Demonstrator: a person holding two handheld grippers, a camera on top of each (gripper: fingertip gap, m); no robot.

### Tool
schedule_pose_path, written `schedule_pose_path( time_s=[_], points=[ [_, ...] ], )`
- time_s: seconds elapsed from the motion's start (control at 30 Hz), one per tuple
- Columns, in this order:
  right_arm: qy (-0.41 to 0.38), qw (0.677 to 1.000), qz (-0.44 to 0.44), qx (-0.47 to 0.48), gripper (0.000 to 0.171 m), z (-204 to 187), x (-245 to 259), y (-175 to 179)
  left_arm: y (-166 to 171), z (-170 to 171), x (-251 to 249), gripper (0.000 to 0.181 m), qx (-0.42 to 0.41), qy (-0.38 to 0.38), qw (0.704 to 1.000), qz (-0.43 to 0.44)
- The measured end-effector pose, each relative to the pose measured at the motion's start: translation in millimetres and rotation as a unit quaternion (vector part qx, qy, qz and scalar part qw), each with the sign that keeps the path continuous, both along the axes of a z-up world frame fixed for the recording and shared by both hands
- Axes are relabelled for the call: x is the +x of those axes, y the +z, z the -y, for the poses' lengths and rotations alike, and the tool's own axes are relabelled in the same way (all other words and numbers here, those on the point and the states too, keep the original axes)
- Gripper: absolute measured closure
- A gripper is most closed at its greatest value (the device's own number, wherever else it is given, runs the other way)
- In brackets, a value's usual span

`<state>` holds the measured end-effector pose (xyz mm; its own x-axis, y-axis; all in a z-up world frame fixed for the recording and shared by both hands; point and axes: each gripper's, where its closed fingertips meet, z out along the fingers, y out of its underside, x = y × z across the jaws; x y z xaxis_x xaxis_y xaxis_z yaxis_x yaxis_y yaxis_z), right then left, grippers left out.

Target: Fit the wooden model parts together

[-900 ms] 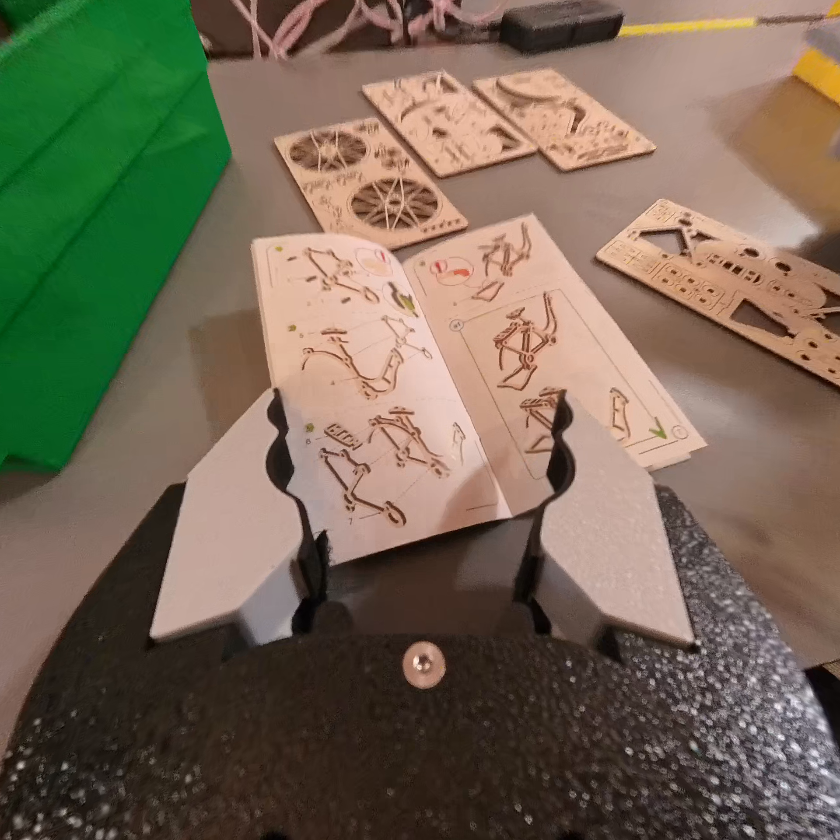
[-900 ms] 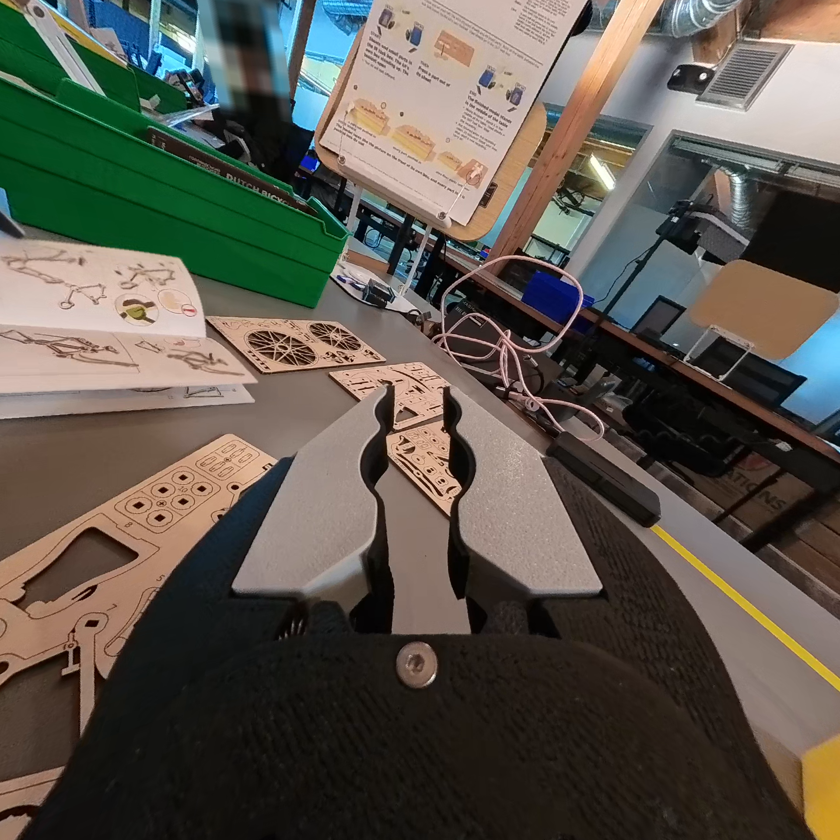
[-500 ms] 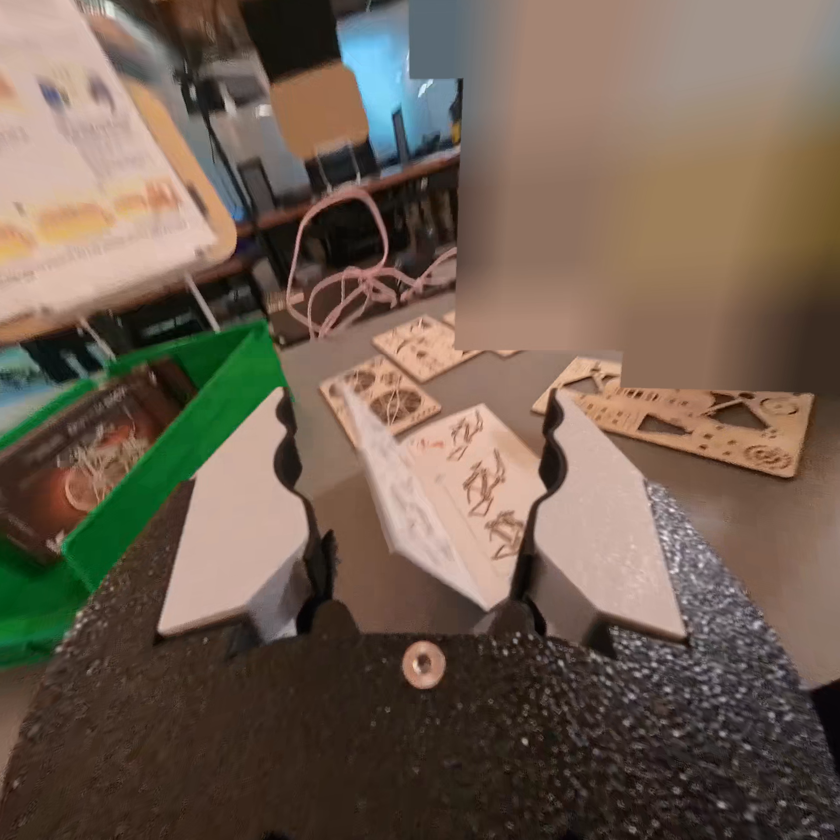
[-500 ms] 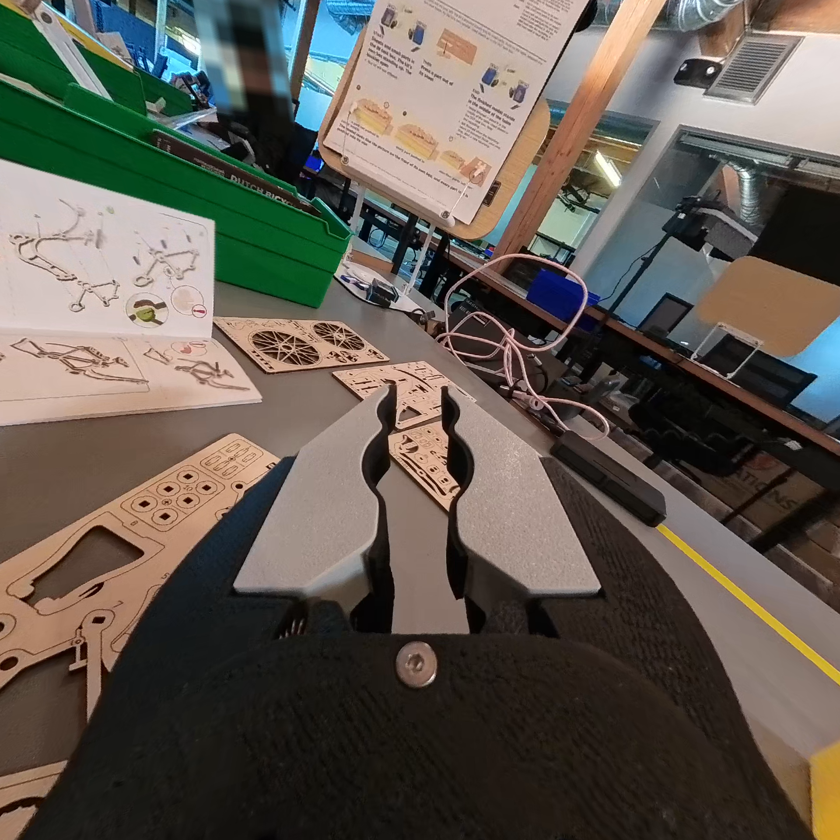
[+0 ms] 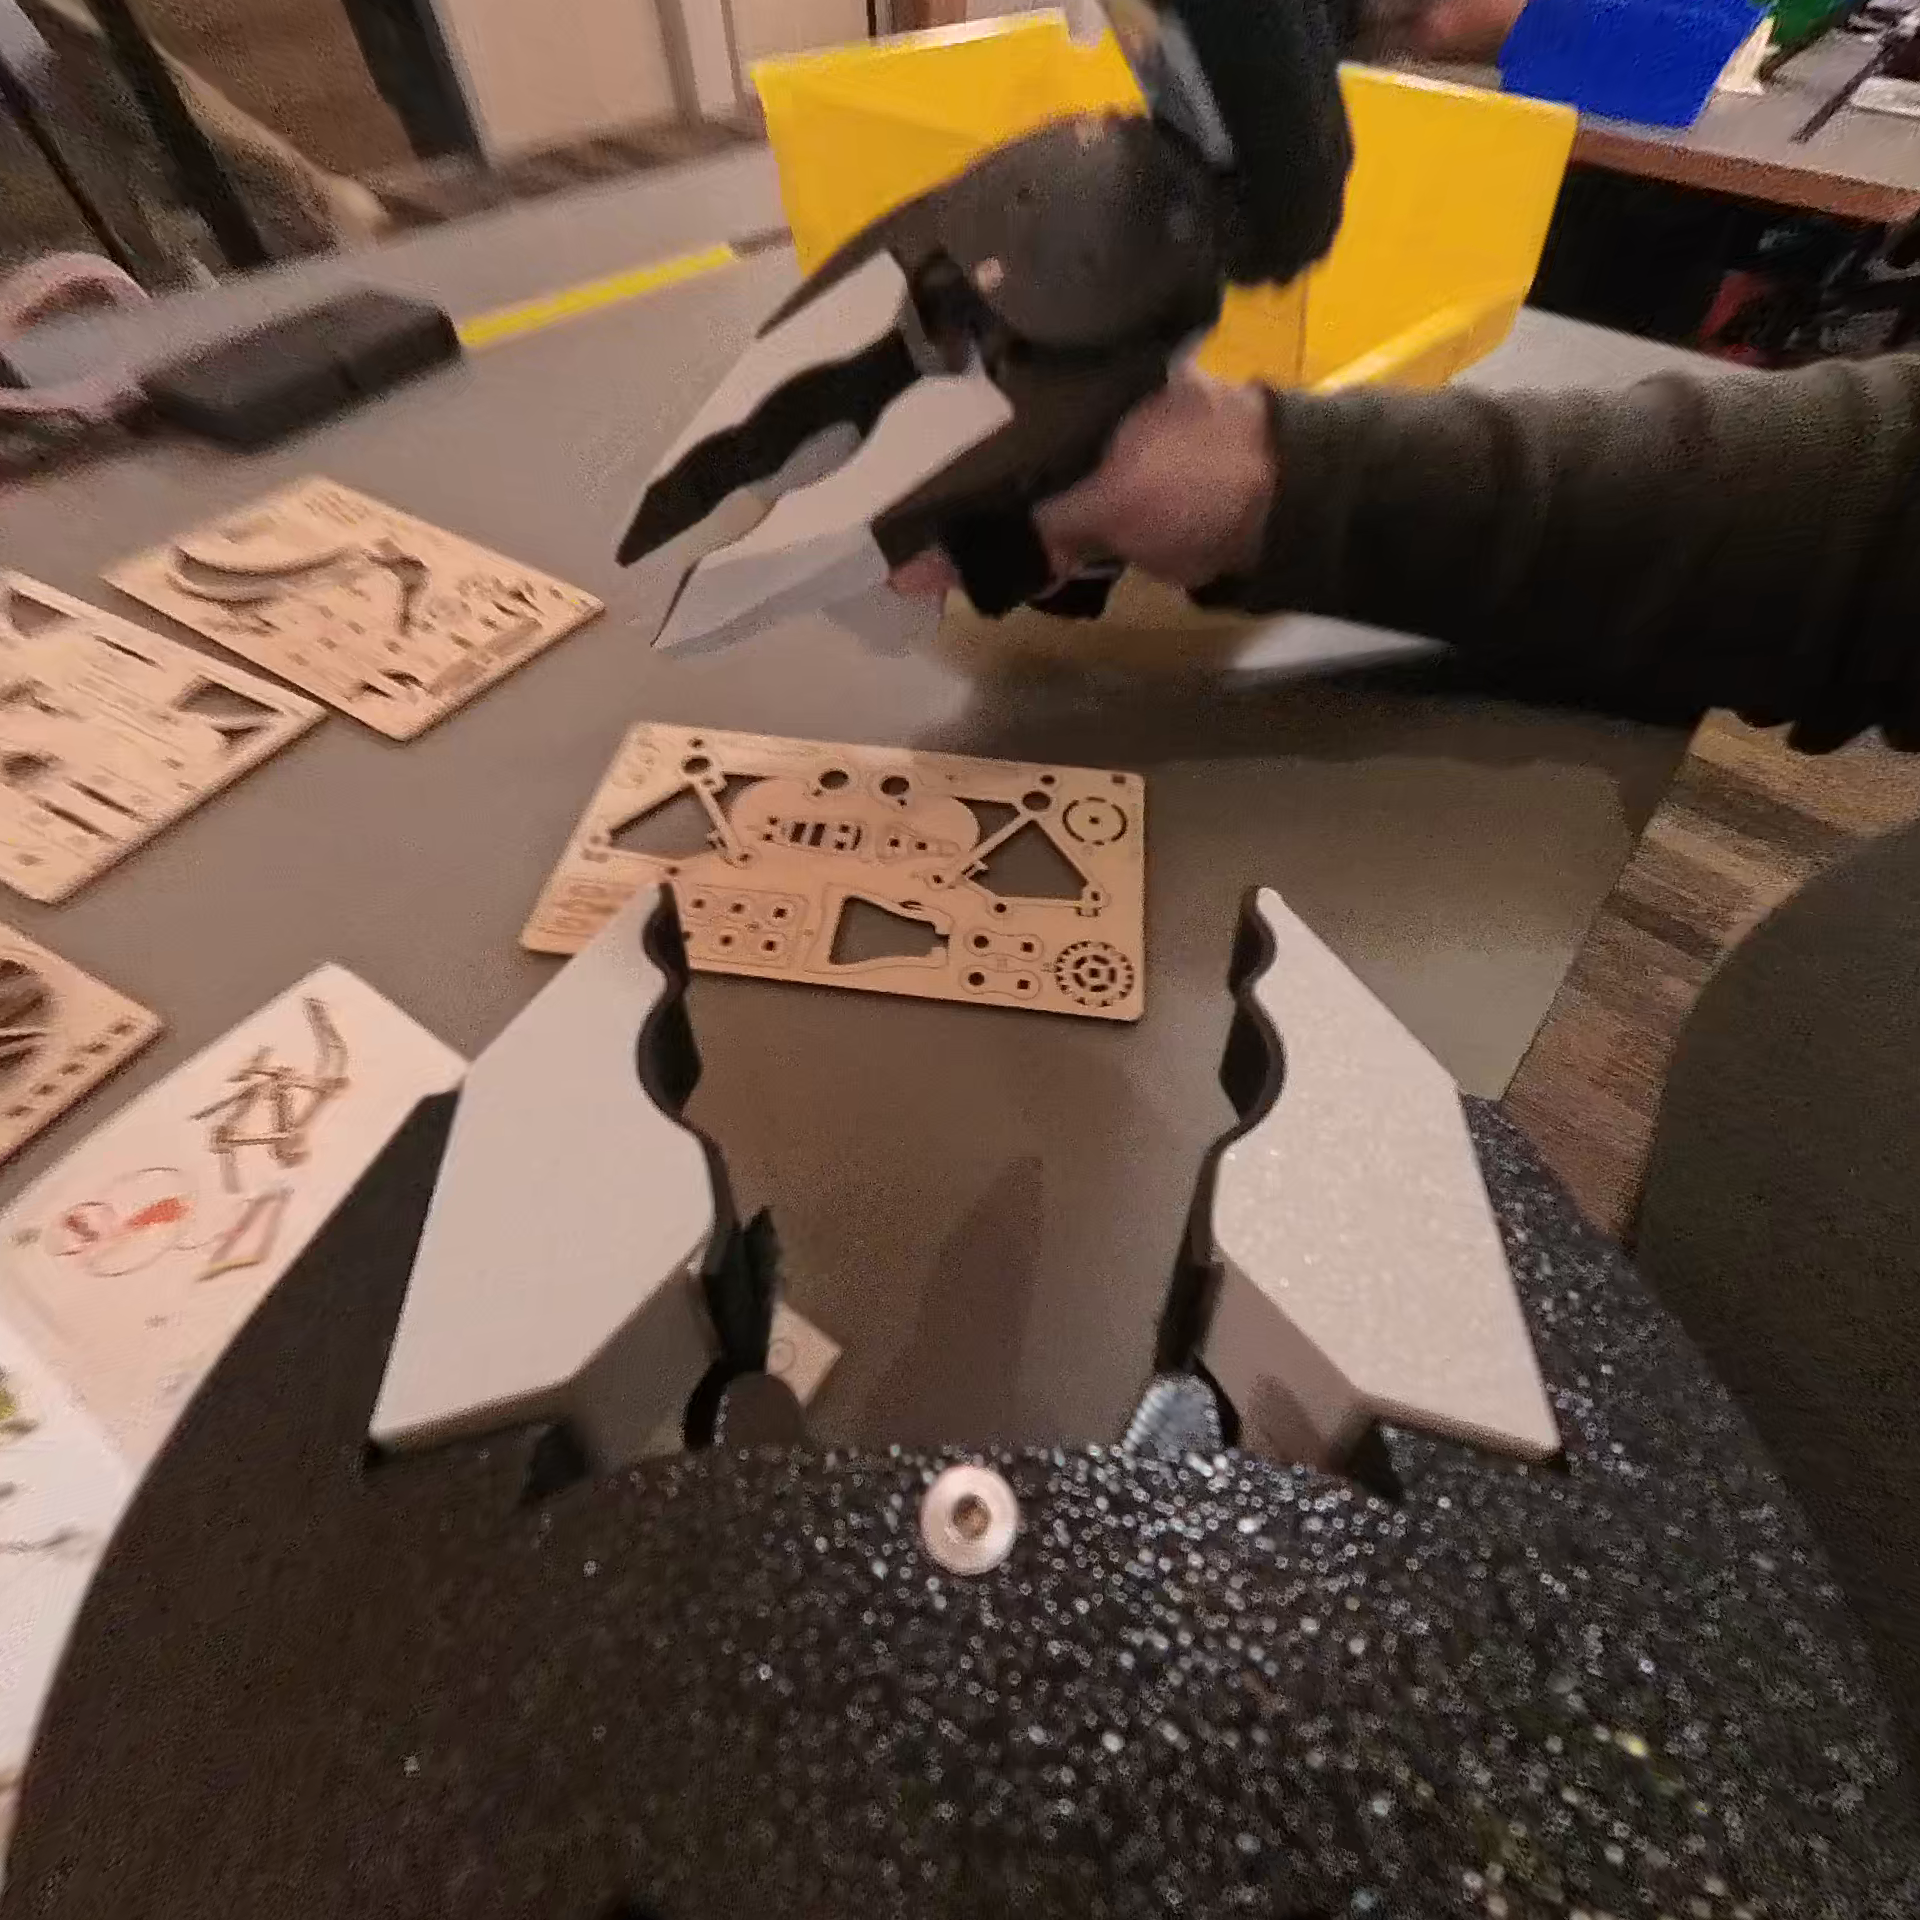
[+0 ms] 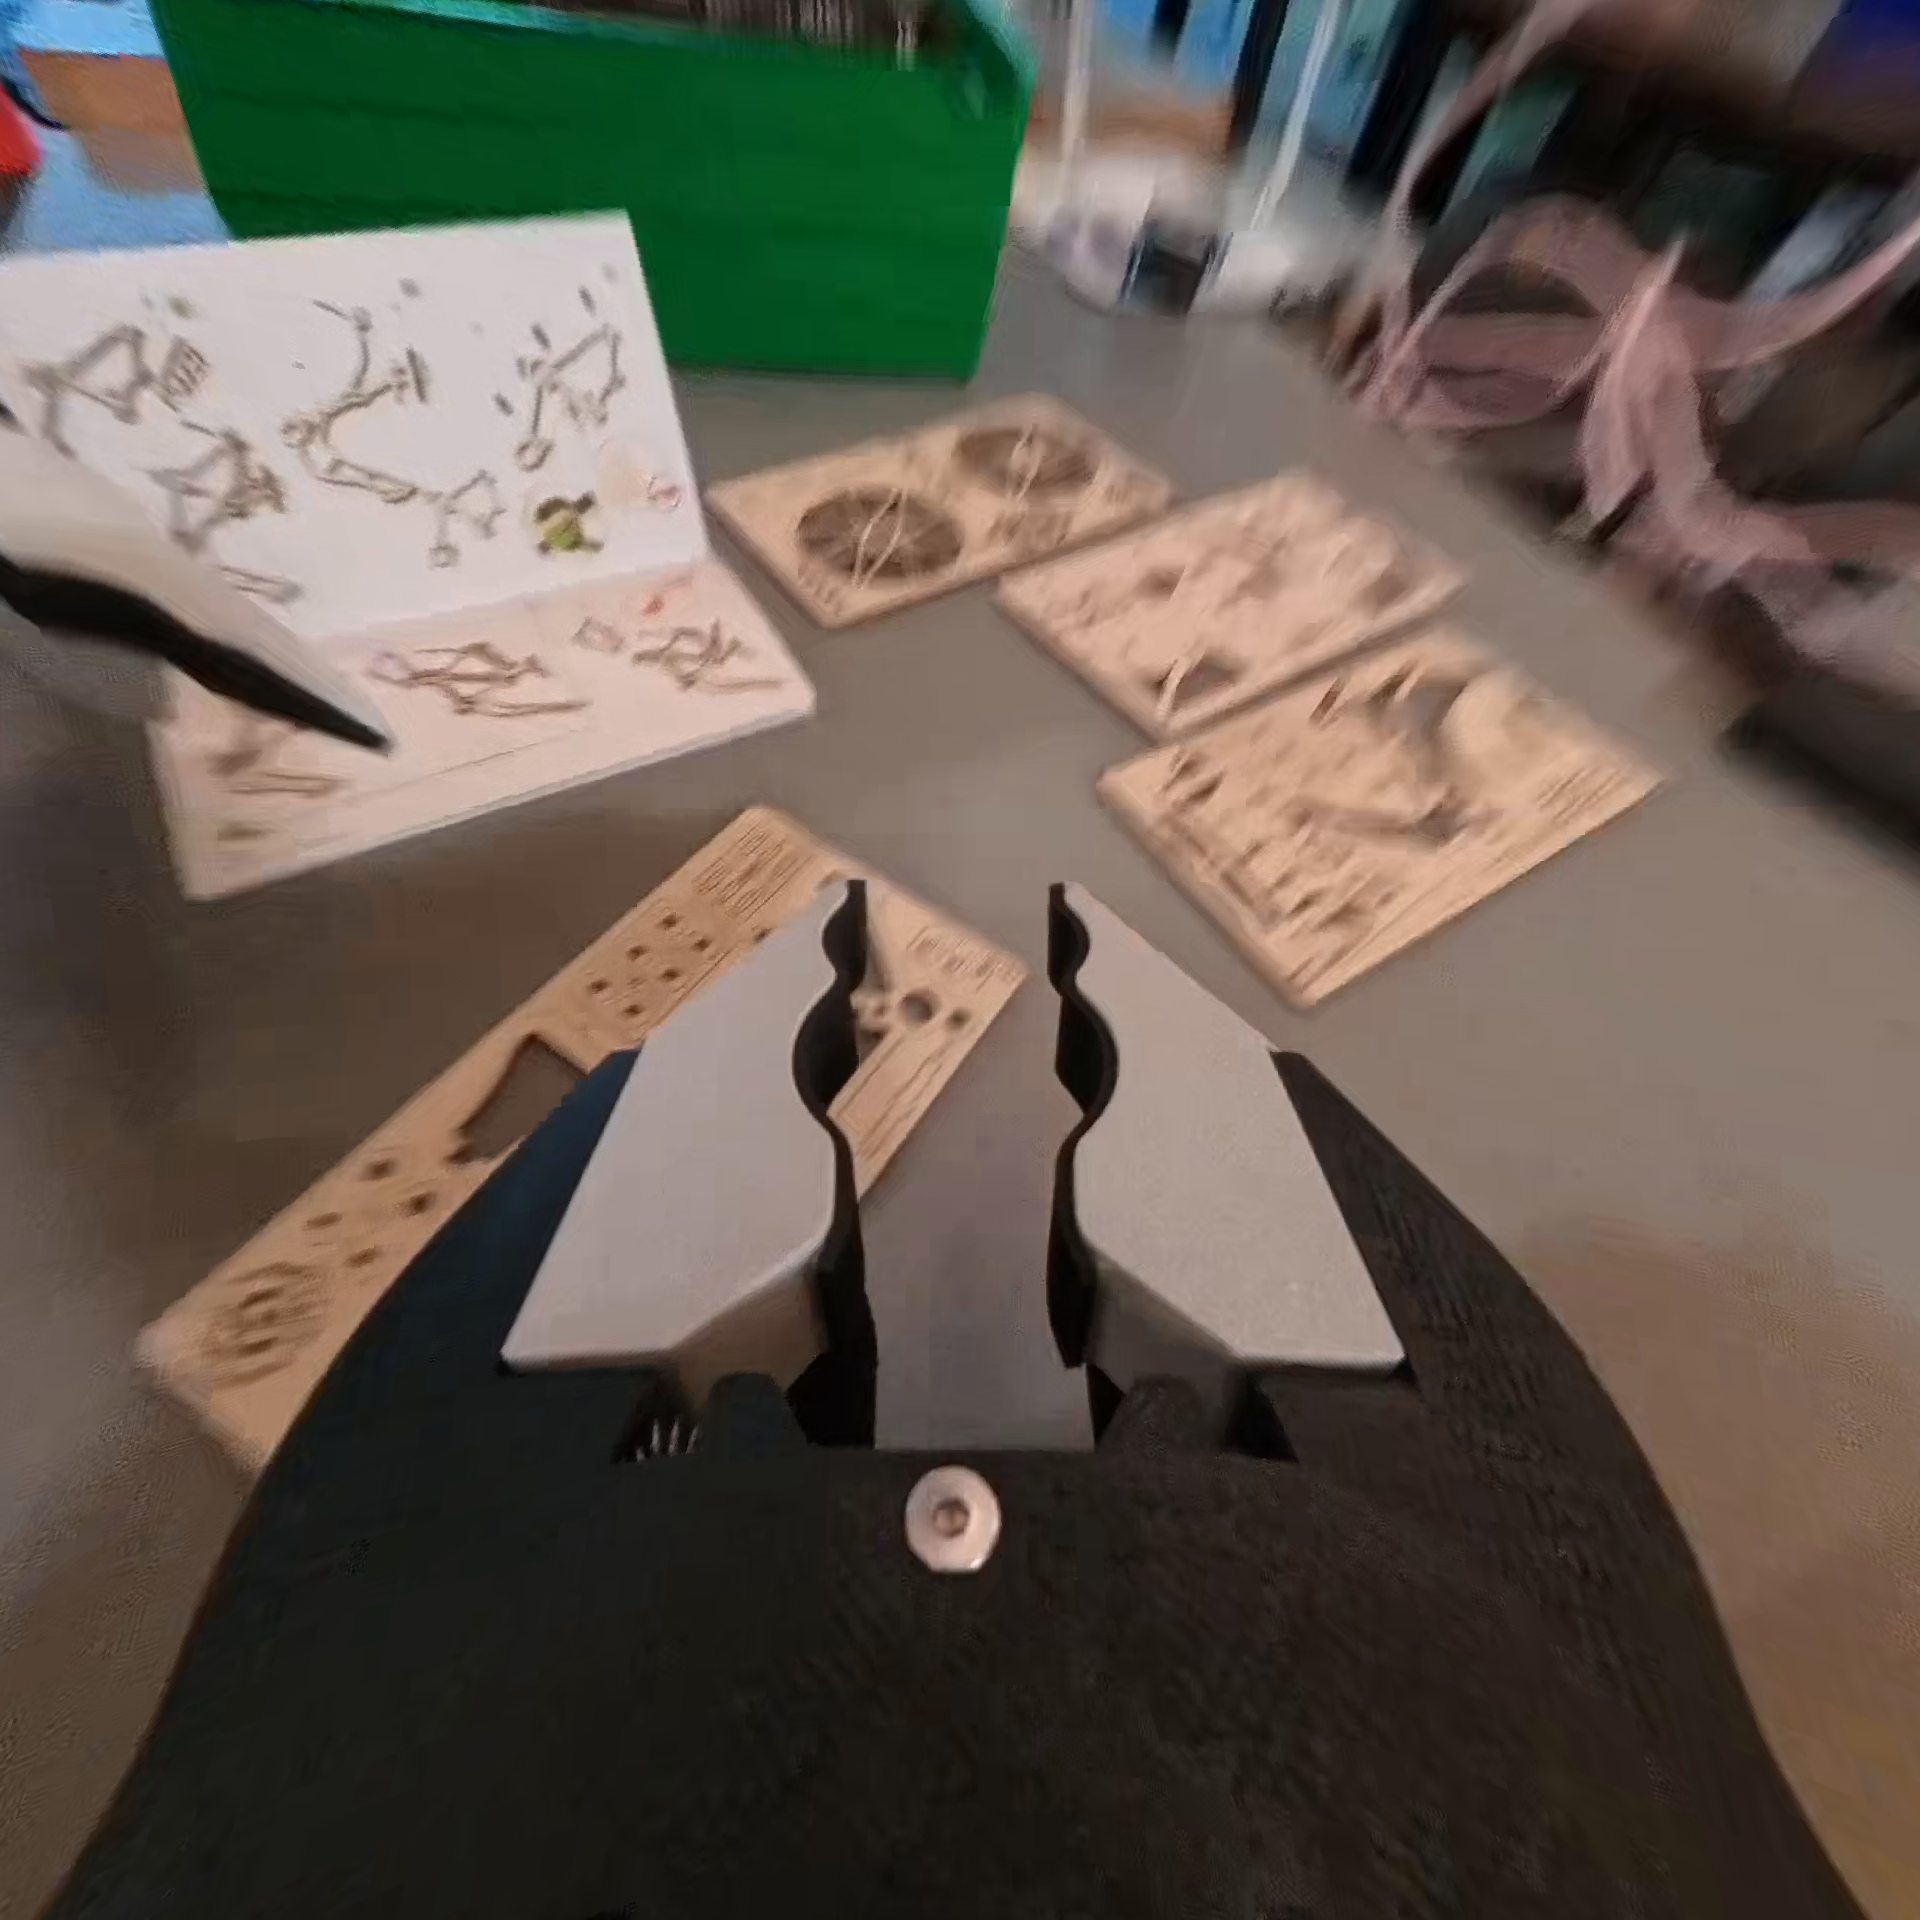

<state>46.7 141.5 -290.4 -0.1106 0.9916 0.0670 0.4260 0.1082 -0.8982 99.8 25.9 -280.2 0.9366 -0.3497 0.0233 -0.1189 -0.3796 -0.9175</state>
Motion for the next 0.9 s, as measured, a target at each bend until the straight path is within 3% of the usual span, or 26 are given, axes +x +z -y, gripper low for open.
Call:
schedule_pose_path(
  time_s=[0.1, 0.23, 0.33, 0.6, 0.9],
  points=[
    [-0.012, 0.980, 0.125, -0.153, 0.134, 8, 19, -24, -14, -7, 7, 0.079, -0.068, 0.001, 0.997, 0.041],
    [-0.017, 0.948, 0.194, -0.251, 0.133, 17, 38, -40, -22, -12, 10, 0.080, -0.112, 0.008, 0.990, 0.088],
    [-0.014, 0.937, 0.203, -0.285, 0.130, 23, 43, -38, -27, -16, 4, 0.087, -0.122, 0.028, 0.987, 0.097],
    [-0.010, 0.915, 0.197, -0.352, 0.130, 36, 44, -36, -50, -18, 0, 0.088, -0.166, 0.050, 0.981, 0.090],
    [0.018, 0.862, 0.104, -0.497, 0.127, 42, 35, -11, -52, -17, -14, 0.084, -0.157, 0.085, 0.981, 0.076]
  ],
)
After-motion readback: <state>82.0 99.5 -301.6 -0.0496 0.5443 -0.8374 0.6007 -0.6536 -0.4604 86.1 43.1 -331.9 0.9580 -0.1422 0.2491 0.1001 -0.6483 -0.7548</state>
